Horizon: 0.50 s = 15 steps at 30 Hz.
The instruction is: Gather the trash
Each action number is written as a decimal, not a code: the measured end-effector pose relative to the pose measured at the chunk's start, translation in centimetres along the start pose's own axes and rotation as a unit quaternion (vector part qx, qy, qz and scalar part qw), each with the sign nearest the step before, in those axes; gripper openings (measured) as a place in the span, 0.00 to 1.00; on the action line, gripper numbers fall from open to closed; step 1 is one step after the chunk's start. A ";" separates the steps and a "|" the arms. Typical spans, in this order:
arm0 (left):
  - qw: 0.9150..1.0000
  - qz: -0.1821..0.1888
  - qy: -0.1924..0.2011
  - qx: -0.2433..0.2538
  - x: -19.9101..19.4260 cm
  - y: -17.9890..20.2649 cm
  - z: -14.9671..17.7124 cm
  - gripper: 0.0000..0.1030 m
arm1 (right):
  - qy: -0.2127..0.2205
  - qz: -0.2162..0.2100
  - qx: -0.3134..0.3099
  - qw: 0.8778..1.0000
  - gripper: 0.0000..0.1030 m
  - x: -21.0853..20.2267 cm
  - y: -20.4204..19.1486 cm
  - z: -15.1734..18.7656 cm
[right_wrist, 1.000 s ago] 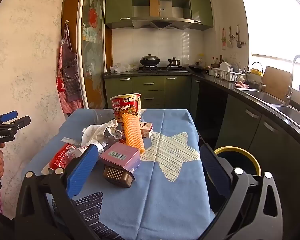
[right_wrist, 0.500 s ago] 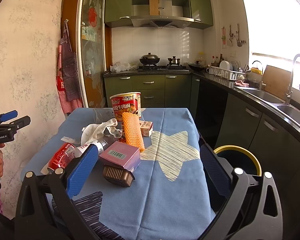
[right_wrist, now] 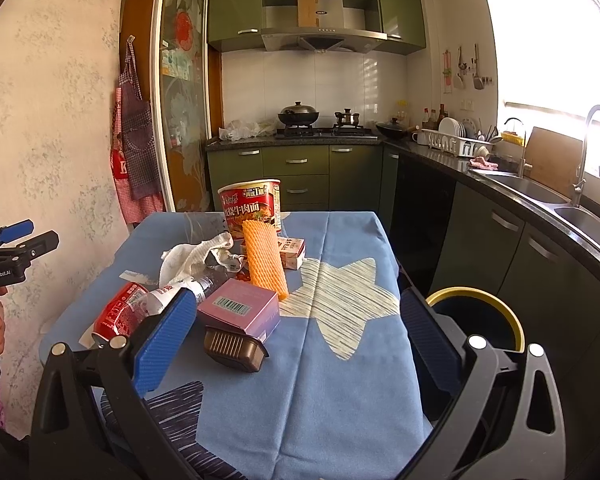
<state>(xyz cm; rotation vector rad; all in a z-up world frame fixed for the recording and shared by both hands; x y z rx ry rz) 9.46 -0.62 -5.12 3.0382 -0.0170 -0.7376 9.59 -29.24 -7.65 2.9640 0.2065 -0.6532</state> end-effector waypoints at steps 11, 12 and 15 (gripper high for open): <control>1.000 0.002 -0.002 0.001 0.0 0.2 0.2 0.96 | -0.003 -0.001 0.001 1.000 0.94 0.1 0.2 0.0; 1.000 0.001 -0.002 0.001 0.0 0.3 0.2 0.96 | -0.003 -0.001 0.001 1.000 0.94 0.1 0.2 0.1; 1.000 0.001 -0.004 0.003 0.1 0.4 0.3 0.96 | -0.004 -0.001 0.001 1.000 0.94 0.1 0.3 0.2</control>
Point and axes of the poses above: each gripper's, at about its wrist camera, not at the fingertips, and x roughly the way its jaws point, y to its right, z to its underside, the point moved 10 cm from there along x, roughly the way its jaws point, and after that the axes turned 6 degrees about -x, right-handed, at the moved point
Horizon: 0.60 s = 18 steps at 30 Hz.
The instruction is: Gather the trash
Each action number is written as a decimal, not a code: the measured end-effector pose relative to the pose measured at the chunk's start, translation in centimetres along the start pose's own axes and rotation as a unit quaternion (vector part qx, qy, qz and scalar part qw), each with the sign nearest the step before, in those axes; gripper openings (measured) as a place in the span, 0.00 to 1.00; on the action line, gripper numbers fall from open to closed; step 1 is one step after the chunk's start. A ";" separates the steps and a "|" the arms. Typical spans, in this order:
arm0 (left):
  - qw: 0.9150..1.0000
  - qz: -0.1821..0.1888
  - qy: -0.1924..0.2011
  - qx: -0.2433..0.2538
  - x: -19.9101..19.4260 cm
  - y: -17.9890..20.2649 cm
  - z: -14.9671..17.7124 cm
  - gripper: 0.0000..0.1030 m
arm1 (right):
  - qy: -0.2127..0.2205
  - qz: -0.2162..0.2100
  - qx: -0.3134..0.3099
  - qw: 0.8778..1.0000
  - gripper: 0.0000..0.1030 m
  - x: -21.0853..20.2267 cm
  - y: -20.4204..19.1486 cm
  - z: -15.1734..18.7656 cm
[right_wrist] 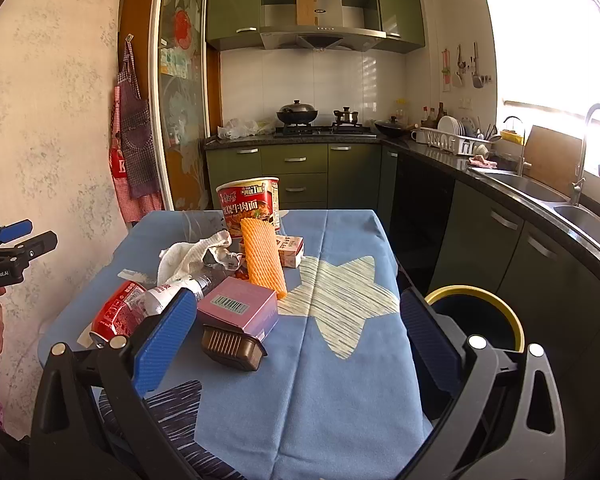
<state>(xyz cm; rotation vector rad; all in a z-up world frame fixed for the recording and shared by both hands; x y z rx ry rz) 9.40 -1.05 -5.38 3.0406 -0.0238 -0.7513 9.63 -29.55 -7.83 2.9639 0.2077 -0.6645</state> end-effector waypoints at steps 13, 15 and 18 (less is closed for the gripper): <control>1.000 0.000 -0.001 0.001 0.0 0.2 0.1 0.96 | -0.001 0.000 0.000 1.000 0.94 0.1 0.0 0.0; 1.000 0.000 -0.001 0.001 0.0 0.2 0.1 0.96 | -0.001 0.000 0.000 1.000 0.94 0.1 0.0 0.0; 1.000 0.000 -0.002 0.001 0.1 0.3 0.1 0.96 | -0.001 0.000 0.000 1.000 0.94 0.1 0.0 0.0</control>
Point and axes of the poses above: each gripper's, at about its wrist camera, not at the fingertips, and x roughly the way its jaws point, y to its right, z to its underside, the point moved 10 cm from there along x, roughly the way its jaws point, and after that the axes turned 6 degrees about -x, right-handed, at the moved point
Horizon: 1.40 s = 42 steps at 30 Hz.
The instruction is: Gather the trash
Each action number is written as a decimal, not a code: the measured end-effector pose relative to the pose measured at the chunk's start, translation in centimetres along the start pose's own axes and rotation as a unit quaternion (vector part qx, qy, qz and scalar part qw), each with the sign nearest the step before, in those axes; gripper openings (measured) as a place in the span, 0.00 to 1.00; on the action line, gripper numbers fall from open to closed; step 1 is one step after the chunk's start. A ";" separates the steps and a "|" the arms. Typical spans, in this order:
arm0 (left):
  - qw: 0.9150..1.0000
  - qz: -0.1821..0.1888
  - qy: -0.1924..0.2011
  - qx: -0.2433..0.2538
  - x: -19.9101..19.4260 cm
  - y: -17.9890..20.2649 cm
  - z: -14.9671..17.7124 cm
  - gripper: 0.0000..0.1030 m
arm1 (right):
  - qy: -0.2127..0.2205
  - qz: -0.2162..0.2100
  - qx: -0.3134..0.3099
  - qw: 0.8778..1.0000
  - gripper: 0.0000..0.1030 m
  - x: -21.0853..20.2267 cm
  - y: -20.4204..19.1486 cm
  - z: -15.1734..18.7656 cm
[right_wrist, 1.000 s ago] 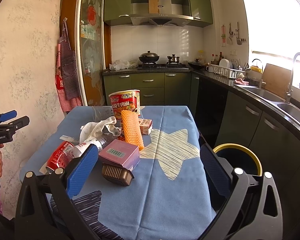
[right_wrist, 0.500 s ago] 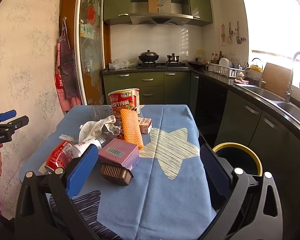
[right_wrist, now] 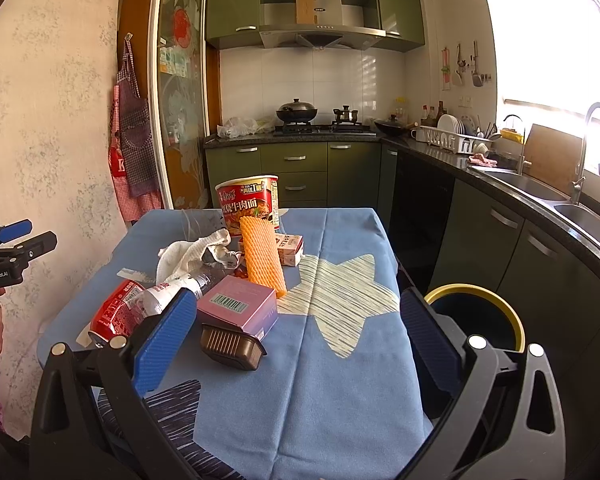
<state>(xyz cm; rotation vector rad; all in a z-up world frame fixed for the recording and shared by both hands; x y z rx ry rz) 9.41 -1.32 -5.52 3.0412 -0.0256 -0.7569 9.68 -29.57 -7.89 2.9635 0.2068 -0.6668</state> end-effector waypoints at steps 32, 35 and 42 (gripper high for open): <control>1.000 0.003 -0.015 0.007 1.7 -0.4 -0.2 0.96 | -0.016 0.001 -0.004 1.000 0.94 1.1 0.8 1.0; 1.000 0.000 -0.021 0.008 3.2 -1.1 -0.8 0.96 | -0.026 0.001 -0.020 0.999 0.94 1.9 0.8 0.7; 0.999 -0.018 -0.035 -0.007 9.3 -3.9 -3.8 0.96 | -0.047 0.010 -0.086 0.995 0.94 6.0 0.5 -4.0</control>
Point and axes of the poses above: each gripper's, at about its wrist camera, not at the fingertips, and x roughly the way its jaws point, y to its right, z to its underside, the point moved 10 cm from there along x, roughly the way its jaws point, and after that the axes turned 6 degrees about -x, right-handed, at the moved point
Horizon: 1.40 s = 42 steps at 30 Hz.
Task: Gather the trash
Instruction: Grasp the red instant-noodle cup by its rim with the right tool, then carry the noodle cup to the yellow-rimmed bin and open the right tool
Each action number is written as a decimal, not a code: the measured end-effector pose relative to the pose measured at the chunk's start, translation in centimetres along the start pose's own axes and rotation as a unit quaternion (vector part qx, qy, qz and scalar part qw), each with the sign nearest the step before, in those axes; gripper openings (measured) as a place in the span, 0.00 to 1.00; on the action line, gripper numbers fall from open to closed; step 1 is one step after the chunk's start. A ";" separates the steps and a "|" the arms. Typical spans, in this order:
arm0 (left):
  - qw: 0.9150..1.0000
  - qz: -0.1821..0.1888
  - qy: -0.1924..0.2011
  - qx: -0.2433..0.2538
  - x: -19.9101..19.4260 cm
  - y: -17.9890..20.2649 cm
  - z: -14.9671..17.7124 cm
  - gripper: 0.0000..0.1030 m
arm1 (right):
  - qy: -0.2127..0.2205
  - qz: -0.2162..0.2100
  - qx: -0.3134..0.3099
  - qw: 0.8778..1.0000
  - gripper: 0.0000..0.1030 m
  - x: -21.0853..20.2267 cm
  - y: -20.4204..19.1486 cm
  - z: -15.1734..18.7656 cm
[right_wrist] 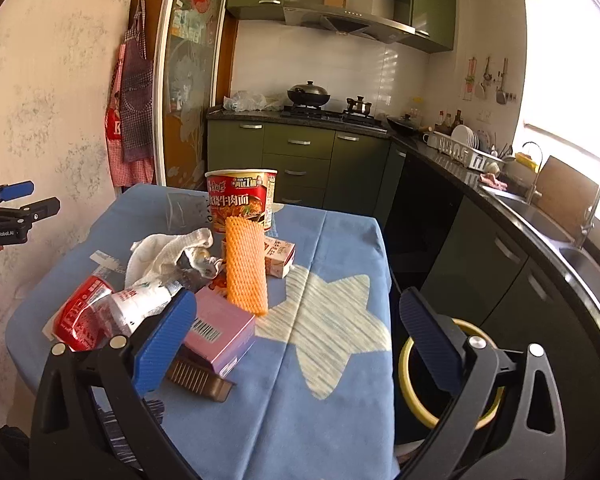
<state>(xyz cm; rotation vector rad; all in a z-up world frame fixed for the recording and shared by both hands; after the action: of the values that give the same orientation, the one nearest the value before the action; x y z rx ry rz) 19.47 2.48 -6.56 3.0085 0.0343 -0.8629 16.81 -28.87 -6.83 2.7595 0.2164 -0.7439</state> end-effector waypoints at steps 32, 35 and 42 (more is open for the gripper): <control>0.993 -0.030 -0.098 -0.055 19.5 -5.2 3.6 0.96 | -0.431 -0.105 -0.013 0.896 0.20 35.7 -4.3 -11.2; 0.993 -0.028 -0.102 -0.054 19.3 -5.0 3.7 0.96 | -0.444 -0.093 -0.025 0.891 0.10 36.3 -4.2 -10.5; 0.993 -0.024 -0.101 -0.051 19.1 -4.7 3.8 0.96 | -0.418 -0.099 -0.007 0.903 0.05 35.5 -2.9 -11.6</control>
<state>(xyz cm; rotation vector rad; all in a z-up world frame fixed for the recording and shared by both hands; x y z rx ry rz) 33.53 7.45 -19.98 2.8228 0.1430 -1.1281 52.07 -20.04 -16.02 2.1577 0.3087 -1.8653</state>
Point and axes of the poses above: each gripper's, at about its wrist camera, not at the fingertips, and x roughly the way its jaws point, y to its right, z to its underside, the point moved 10 cm from there along x, roughly the way its jaws point, and after that the axes turned 6 degrees about -x, right-handed, at the moved point
